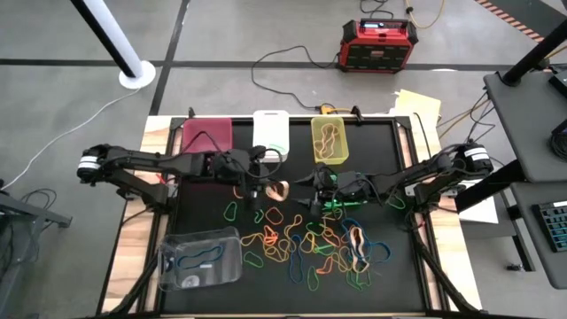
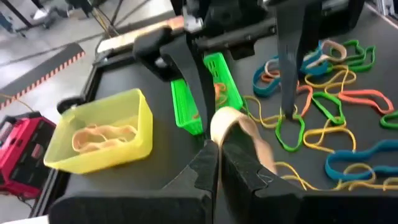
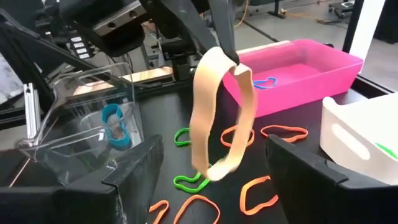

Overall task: Sort rubber bands into baskets
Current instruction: Put the brown rubber band into the yellow bin

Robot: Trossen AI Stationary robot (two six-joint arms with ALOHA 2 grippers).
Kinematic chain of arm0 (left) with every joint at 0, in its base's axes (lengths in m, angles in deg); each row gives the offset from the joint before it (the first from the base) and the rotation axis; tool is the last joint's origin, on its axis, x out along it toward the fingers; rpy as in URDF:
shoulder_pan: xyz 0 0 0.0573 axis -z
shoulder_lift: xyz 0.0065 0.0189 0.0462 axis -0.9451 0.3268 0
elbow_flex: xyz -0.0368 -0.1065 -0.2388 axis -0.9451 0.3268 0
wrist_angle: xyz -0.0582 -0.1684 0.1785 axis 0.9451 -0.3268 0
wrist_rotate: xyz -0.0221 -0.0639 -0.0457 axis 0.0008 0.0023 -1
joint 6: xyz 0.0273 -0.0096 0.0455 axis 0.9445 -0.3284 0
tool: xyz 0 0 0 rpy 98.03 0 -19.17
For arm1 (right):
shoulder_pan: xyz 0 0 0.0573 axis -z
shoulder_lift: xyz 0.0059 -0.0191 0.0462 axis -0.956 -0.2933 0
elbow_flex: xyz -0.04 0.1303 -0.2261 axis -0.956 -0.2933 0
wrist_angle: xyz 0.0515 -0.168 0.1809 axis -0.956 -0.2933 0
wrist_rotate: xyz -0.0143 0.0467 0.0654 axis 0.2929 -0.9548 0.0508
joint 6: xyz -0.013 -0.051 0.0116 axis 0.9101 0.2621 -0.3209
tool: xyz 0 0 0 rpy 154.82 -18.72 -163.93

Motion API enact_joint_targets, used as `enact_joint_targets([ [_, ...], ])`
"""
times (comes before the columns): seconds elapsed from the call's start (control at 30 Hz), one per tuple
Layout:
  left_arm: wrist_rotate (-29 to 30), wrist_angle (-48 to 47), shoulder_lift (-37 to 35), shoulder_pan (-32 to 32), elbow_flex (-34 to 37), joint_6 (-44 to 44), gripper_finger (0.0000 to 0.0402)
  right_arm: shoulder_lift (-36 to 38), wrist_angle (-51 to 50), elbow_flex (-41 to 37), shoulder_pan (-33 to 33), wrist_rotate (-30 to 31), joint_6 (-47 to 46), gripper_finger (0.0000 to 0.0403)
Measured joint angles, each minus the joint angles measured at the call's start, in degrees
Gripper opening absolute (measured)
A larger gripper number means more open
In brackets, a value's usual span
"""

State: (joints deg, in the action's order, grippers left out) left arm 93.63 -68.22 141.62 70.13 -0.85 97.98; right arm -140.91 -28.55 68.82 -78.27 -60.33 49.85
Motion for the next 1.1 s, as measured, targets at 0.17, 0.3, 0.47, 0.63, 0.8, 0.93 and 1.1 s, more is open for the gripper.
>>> enact_joint_targets([
  [0.17, 0.0, 4.9, 1.3, 0.0, 0.0, 0.6, 0.0, 0.0, -0.2, 0.0, 0.0, 0.0, 0.4, 0.0271],
  [0.3, 0.1, 6.6, 2.3, 0.0, 0.0, 0.8, 0.0, 0.0, -0.2, 0.0, 0.0, 0.1, 1.0, 0.0261],
  [0.47, 0.1, 7.6, 3.4, 0.0, 0.0, 1.1, 0.0, 0.0, -0.3, 0.0, 0.0, 0.0, 2.2, 0.0211],
  [0.63, 0.3, 9.3, 3.7, 0.0, 0.0, -0.6, 0.0002, 0.0, -0.3, 0.0, 0.0, 0.1, 3.3, 0.009],
  [0.8, 0.3, 9.1, 3.3, 0.0, 0.0, -0.9, 0.0025, 0.0, -0.2, 0.0, 0.0, 0.5, 5.1, 0.0015],
  [0.93, 0.5, 6.9, 2.5, 0.0, 0.0, -1.0, 0.0058, 0.1, -0.3, 0.0, 0.0, 1.6, 5.1, 0.001],
  [1.1, 6.8, 2.4, 0.7, 0.0, 0.0, -1.1, 0.0101, 2.3, -8.0, 1.0, 0.7, 13.2, 4.9, 0.0009],
])
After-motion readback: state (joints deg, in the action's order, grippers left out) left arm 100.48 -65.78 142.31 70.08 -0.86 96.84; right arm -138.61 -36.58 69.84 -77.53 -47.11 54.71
